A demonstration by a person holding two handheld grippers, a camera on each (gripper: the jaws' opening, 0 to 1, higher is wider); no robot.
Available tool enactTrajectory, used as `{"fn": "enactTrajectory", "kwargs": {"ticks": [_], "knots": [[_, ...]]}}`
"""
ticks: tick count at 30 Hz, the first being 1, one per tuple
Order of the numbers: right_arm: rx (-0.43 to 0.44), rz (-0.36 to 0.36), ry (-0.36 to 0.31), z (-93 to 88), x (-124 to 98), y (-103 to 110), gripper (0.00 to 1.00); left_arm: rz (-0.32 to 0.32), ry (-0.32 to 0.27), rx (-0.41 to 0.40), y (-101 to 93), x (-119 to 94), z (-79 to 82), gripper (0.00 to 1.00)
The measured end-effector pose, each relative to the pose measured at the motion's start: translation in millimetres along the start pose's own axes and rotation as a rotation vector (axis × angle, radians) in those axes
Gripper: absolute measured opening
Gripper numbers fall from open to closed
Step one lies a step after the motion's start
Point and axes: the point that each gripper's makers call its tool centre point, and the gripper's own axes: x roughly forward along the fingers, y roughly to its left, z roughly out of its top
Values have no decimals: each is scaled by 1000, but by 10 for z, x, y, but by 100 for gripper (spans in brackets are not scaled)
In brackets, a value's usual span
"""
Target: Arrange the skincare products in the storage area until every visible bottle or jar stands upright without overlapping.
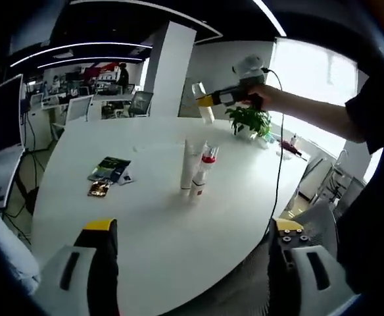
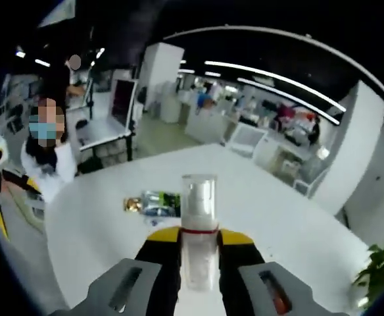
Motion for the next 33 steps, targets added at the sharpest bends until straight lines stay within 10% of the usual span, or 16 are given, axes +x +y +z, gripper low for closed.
{"fn": "enactTrajectory", "kwargs": {"ticks": [14,33], "knots": [[170,-25,-209,188,-740,376,14,-4,-8,62,-190,-35,110,88],[253,55,-283,82,-1362,1607,14,-39,-108,132,-655,148,429,82]]}}
